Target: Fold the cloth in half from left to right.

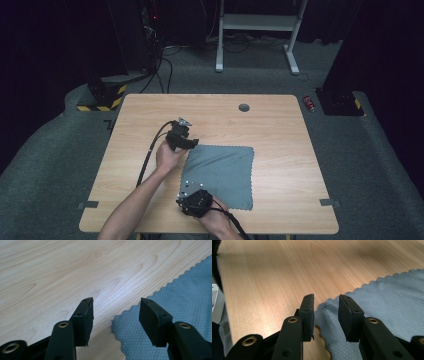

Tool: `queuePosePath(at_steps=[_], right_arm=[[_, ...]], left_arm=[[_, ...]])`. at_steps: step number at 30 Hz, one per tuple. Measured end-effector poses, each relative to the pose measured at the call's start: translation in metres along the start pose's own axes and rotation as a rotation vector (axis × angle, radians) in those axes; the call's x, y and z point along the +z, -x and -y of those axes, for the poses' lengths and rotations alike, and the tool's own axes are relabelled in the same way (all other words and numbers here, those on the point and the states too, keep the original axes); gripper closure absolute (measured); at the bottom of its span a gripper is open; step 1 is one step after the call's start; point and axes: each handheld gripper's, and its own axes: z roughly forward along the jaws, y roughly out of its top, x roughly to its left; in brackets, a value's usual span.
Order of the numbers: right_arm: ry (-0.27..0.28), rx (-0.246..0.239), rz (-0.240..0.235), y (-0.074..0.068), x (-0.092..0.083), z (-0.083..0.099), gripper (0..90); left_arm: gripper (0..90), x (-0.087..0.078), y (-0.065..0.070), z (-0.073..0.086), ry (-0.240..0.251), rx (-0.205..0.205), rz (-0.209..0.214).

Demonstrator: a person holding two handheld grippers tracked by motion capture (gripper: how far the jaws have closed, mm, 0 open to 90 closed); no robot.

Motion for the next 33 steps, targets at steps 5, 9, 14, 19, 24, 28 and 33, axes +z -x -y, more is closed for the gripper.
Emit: queuePosePath(at_steps=[5,9,14,19,24,28,33], right_arm=[[-0.017,0.003,-0.009,-0.001,0.004,0.003,66.0],[-0.028,-0.002,-0.014,-0.004,0.006,0.008,66.2],[-0.028,-0.005,-0.01,-0.004,0.006,0.008,68.5],[-0.028,-0.006,0.0,-0.005,0.005,0.008,74.9],[-0.03,-0.006,0.021,-0.005,0.006,0.008,81.5],[-0.03,-0.014,0.038,-0.005,0.006,0.008,86.9],[-0.028,-0.025,0.052,-0.005,0.006,0.008,89.1]], left_arm=[[48.2,0.01,0.0,0.004,-0.032,0.002,-0.012],[49.2,0.014,0.0,0.008,-0.061,0.011,-0.034],[49.1,0.015,-0.002,0.009,-0.056,0.014,-0.038],[62.2,0.015,-0.003,0.009,-0.043,0.006,-0.01],[74.1,0.014,-0.002,0.01,-0.042,0.029,0.012],[83.8,0.014,-0.003,0.01,-0.043,0.035,0.026],[89.3,0.013,-0.008,0.011,-0.05,0.013,0.053]])
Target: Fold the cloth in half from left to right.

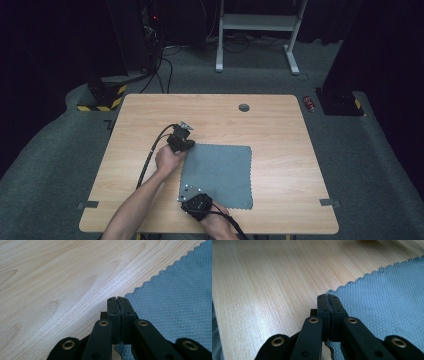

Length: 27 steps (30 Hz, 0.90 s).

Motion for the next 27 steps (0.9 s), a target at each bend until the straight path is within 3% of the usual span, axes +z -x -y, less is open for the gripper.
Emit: queuePosePath(at_steps=[7,13,21,27], right_arm=[[0.015,0.005,-0.013,0.004,-0.005,-0.004,89.6],[0.053,0.008,-0.009,0.006,-0.018,-0.017,89.8],[0.116,-0.008,-0.039,0.002,-0.022,-0.036,89.8],[0.147,0.009,-0.028,0.005,-0.031,-0.035,89.8]], left_arm=[[89.6,-0.007,-0.014,0.003,-0.001,-0.061,0.04],[89.6,-0.03,-0.031,0.003,0.062,-0.122,0.06],[89.6,-0.06,-0.05,0.009,0.092,-0.152,0.037],[89.5,-0.066,-0.053,0.009,0.103,-0.175,0.043]])
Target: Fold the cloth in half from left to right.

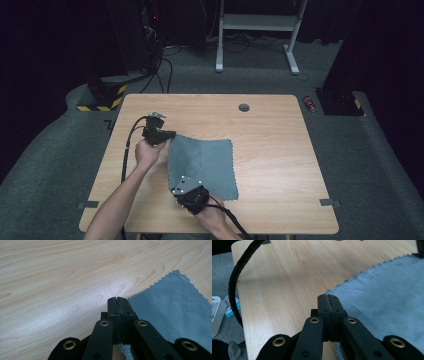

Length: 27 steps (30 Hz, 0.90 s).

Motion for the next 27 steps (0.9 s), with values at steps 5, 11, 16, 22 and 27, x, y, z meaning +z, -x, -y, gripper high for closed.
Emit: queuePosePath(at_steps=[5,11,16,22,27], right_arm=[[0.002,0.029,0.02,0.006,-0.008,0.009,89.8],[-0.012,0.095,0.069,0.019,-0.024,0.037,89.7],[-0.009,0.145,0.1,0.028,-0.036,0.057,89.7],[-0.001,0.189,0.131,0.034,-0.048,0.073,89.7],[0.004,0.221,0.157,0.037,-0.058,0.087,89.7]], left_arm=[[89.5,0.016,0.015,-0.005,-0.006,0.025,0.019],[89.5,0.043,0.044,-0.016,-0.02,0.048,0.067],[89.5,0.057,0.06,-0.025,-0.025,0.058,0.083],[89.5,0.07,0.077,-0.035,-0.041,0.085,0.093],[89.5,0.083,0.094,-0.044,-0.05,0.115,0.105]])
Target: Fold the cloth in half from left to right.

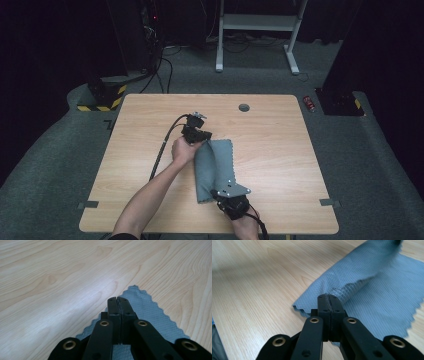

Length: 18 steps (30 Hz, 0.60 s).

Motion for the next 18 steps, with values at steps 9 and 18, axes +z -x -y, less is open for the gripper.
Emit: queuePosePath(at_steps=[9,18], right_arm=[[0.004,0.052,0.037,0.01,-0.013,0.018,89.7],[-0.008,0.1,0.054,0.02,-0.017,0.032,89.5]], left_arm=[[89.5,0.026,0.023,-0.012,-0.03,0.046,0.013],[89.6,0.044,0.031,-0.015,-0.049,0.049,0.0]])
